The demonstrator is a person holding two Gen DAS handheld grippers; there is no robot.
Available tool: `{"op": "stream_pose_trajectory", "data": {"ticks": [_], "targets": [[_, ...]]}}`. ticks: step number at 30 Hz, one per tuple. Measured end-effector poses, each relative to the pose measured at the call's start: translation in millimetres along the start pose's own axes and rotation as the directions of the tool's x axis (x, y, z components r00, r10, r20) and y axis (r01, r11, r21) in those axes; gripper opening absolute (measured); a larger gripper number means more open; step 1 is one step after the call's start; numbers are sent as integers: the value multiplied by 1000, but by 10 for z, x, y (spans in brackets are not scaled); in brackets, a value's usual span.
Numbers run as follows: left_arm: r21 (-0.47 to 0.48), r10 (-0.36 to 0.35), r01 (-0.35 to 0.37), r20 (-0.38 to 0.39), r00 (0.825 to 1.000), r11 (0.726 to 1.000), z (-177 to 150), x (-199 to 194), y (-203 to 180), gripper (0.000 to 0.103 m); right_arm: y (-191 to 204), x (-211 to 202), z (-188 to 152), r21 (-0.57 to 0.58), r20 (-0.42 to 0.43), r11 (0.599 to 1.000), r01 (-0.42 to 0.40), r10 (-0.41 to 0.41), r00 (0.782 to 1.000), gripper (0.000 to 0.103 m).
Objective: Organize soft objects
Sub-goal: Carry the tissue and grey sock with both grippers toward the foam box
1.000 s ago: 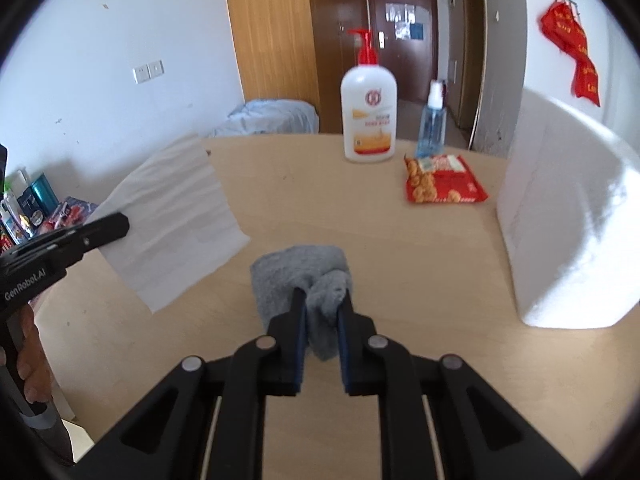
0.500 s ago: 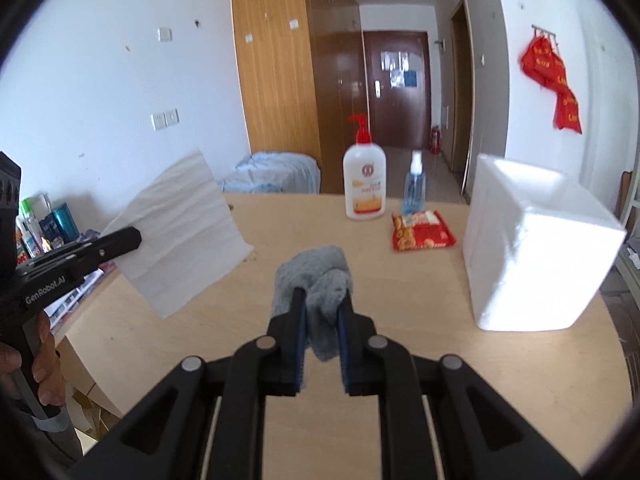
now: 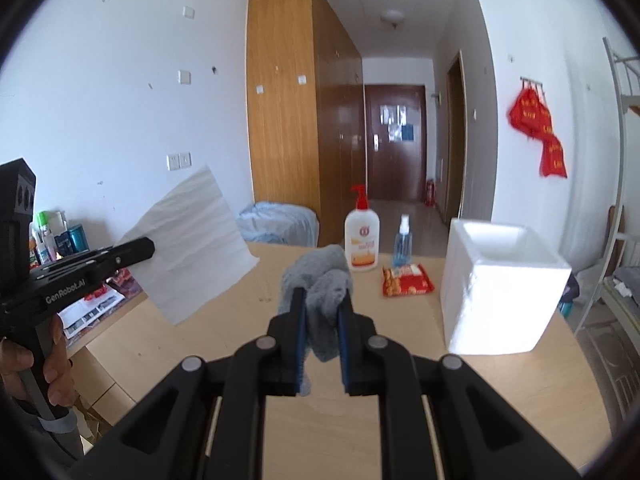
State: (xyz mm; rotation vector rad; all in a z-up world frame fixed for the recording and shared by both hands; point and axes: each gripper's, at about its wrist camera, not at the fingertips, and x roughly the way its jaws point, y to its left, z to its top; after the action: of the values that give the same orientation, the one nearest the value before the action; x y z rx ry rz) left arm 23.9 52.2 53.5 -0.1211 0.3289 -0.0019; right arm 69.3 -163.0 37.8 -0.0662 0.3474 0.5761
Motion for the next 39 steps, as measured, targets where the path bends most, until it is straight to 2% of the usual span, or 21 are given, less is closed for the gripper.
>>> {"op": "stream_pose_trajectory", "data": {"ticks": [9,21,30,35,39], "targets": [[22,3,-4,50,999,1000,20,-309,-89,3,4,-135,37,-1,59,1000,-8,8,998,17],[48,-18,15,44,999,999,16,-298,-196,3,-36,-211,3,9,62,1000,9,-10,998,17],[93,-138,135,19,990,986,47,-57,-496,3,-316,-459,-55,57,70,989,134,-138,988,17],[134,-225,224,-6,974,965,45,123,-801,3,-519,-600,-115,99,62,970,221,-228,972,17],[154,-285,286,-29,958,946,30,236,-995,3,-653,-732,-165,127,54,946,299,-308,950,17]]}}
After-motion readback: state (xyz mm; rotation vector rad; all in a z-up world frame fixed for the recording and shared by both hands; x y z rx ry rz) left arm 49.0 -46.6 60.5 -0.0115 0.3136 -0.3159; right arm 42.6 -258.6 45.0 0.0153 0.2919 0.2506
